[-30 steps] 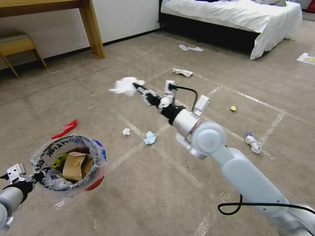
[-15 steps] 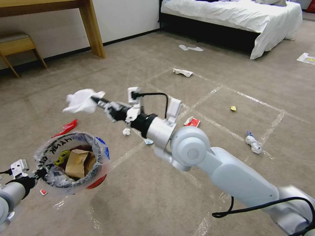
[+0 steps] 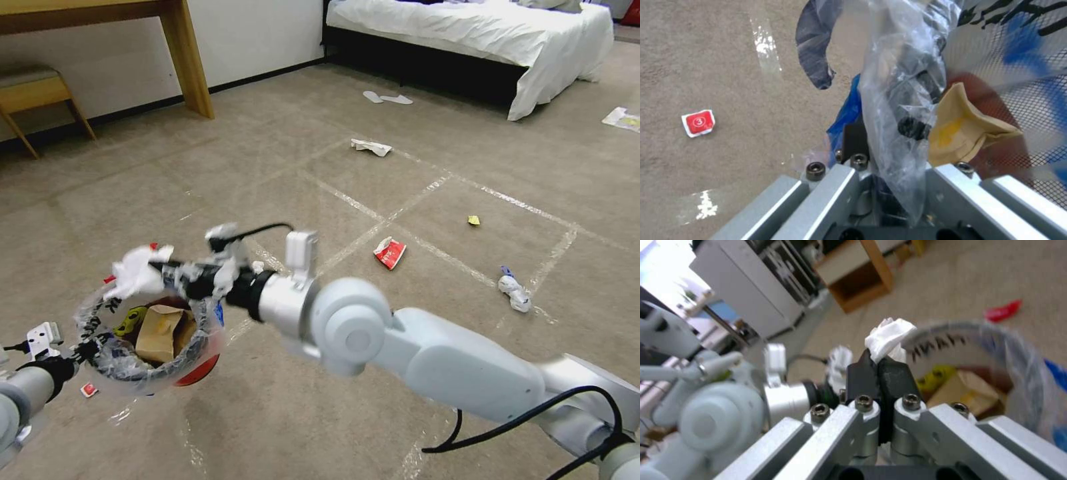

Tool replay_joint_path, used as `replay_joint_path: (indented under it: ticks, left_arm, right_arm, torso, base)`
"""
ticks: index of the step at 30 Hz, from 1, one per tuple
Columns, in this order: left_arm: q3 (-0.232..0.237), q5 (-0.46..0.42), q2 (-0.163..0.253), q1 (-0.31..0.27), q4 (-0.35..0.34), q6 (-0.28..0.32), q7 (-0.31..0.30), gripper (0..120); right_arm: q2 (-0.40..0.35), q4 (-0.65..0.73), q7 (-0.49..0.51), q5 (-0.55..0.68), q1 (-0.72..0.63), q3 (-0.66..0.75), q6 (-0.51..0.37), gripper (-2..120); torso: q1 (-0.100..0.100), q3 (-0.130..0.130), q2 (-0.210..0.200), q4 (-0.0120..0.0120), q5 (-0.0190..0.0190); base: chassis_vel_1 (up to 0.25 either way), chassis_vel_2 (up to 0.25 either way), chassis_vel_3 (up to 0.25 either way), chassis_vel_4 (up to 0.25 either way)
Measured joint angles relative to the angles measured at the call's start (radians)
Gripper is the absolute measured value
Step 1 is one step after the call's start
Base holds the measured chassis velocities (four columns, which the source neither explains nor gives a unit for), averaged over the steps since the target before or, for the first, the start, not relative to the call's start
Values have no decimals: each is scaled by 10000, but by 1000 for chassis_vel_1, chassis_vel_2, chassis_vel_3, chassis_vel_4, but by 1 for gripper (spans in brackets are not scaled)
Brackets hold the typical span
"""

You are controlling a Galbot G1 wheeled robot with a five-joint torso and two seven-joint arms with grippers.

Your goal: Pick up the trash bin and place the garbage on the floor into it.

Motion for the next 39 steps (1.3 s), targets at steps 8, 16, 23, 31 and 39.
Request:
replay_joint_path:
  ticks: [8,16,23,31,39]
  left_arm:
    - [-21,-53,79,118,-96,23,-13,0]
    - [-73,-68,56,138,-140,30,-49,0]
    - [-144,-79,-20,145,-232,31,-54,0]
    - [-244,-142,12,175,-321,29,-54,0]
    - [-245,-150,6,154,-317,27,-49,0]
  right_arm:
    - [100,48,723,-192,-424,-455,-417,0]
    - [541,120,2130,413,-152,-667,-997,0]
    - [1034,-316,2742,591,143,-691,-1418,0]
    - [1491,-1277,2709,471,376,-609,-1738,0]
    - [1722,-1998,2379,267,547,-448,-1821,0]
  torso:
    - [0,0,0,-1,1]
    - [0,0,0,-1,0]
    - [0,0,0,-1,1]
    - [0,0,0,0,1]
    - [0,0,0,0,0]
  base:
    - [0,0,0,0]
    - [0,0,0,0]
    - [0,0,0,0]
    - [0,0,0,0]
    - [0,0,0,0]
